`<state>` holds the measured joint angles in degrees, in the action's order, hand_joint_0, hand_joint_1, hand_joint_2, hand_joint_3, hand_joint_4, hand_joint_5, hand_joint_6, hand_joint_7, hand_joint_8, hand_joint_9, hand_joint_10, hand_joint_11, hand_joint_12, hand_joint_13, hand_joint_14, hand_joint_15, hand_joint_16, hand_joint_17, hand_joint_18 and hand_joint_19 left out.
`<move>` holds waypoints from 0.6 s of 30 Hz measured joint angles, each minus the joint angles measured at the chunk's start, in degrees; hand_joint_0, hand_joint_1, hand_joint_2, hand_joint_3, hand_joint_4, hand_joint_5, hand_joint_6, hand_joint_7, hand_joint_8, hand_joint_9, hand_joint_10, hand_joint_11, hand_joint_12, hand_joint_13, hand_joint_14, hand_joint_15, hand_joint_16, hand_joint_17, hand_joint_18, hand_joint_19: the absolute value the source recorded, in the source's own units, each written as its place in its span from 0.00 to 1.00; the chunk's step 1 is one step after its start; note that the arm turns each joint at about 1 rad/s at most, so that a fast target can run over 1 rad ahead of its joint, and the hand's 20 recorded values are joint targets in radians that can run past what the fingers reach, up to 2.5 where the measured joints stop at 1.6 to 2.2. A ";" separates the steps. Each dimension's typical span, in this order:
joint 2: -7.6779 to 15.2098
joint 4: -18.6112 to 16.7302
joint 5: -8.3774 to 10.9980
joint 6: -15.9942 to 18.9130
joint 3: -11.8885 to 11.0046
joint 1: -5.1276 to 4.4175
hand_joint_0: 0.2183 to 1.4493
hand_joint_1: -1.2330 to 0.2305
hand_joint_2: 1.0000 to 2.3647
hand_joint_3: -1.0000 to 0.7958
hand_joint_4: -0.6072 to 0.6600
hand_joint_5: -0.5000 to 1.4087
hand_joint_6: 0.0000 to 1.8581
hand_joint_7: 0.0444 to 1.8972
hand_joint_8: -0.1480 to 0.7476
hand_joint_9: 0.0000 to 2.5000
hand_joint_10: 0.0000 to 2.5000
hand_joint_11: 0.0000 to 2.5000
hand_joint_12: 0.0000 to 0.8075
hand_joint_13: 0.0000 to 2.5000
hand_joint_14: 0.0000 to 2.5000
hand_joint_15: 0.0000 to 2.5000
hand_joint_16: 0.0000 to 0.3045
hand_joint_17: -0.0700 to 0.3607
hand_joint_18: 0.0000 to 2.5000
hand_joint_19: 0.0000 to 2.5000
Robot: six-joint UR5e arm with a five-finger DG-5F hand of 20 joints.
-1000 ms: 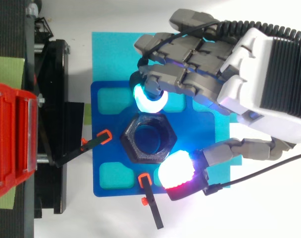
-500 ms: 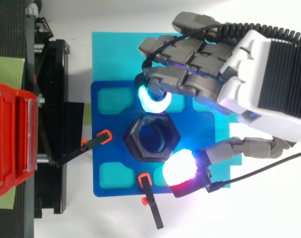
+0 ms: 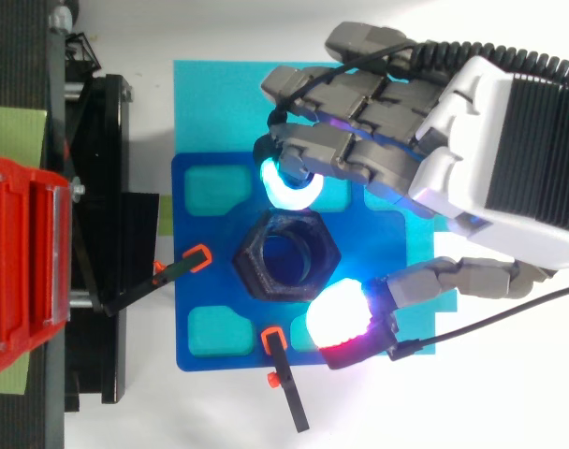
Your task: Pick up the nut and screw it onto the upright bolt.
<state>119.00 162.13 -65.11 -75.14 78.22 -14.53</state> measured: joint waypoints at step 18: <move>0.00 -1.43 -0.33 -2.37 0.00 -0.23 0.27 0.44 0.01 0.32 0.74 0.17 0.32 0.64 0.53 0.20 0.00 0.00 0.38 0.24 0.00 0.00 0.11 0.34 0.18 0.00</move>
<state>119.00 160.70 -65.43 -77.51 78.22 -14.75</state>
